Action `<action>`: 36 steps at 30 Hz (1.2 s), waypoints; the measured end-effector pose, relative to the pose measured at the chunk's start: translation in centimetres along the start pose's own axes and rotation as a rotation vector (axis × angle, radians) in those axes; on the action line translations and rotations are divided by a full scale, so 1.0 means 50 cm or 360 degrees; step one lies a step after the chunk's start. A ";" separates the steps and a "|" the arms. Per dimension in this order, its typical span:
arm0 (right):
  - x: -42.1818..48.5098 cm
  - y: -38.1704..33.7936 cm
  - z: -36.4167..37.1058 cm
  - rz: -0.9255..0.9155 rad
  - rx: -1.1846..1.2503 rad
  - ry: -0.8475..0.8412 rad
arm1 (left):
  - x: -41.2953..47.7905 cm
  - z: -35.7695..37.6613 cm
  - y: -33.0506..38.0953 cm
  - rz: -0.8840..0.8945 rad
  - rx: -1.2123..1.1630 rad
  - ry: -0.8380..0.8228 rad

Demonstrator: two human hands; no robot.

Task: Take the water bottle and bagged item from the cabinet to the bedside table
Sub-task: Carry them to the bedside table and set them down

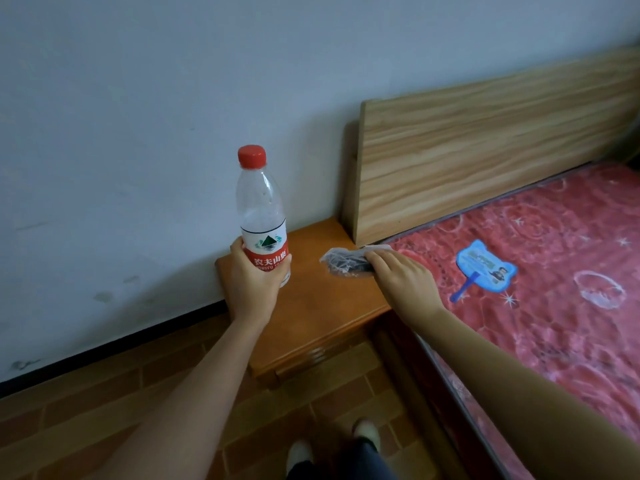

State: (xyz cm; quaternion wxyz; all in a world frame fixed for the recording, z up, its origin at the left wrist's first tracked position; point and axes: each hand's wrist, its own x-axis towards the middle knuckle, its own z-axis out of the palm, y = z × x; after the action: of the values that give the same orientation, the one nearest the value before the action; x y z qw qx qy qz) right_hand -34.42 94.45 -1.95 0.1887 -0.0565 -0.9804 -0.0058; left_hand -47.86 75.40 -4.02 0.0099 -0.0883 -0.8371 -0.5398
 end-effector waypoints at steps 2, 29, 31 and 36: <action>0.040 0.024 0.032 -0.0056 0.0034 0.0004 | 0.031 0.023 -0.011 -0.0036 0.0035 0.0037; 0.269 0.177 0.490 -0.0426 0.0355 -0.0554 | 0.222 0.298 -0.238 -0.0656 0.0042 0.0232; 0.261 0.172 0.523 -0.0406 0.0372 -0.0580 | 0.218 0.319 -0.271 -0.0671 0.0031 0.0213; 0.234 0.162 0.599 -0.0397 0.0398 -0.0580 | 0.203 0.363 -0.358 -0.0713 0.0097 0.0185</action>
State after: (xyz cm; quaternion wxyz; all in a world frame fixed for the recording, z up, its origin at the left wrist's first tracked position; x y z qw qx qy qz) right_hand -55.37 104.76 -25.50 0.0123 0.0886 -0.9907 0.1026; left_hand -59.25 86.02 -26.61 -0.0594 0.1314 -0.8497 -0.5071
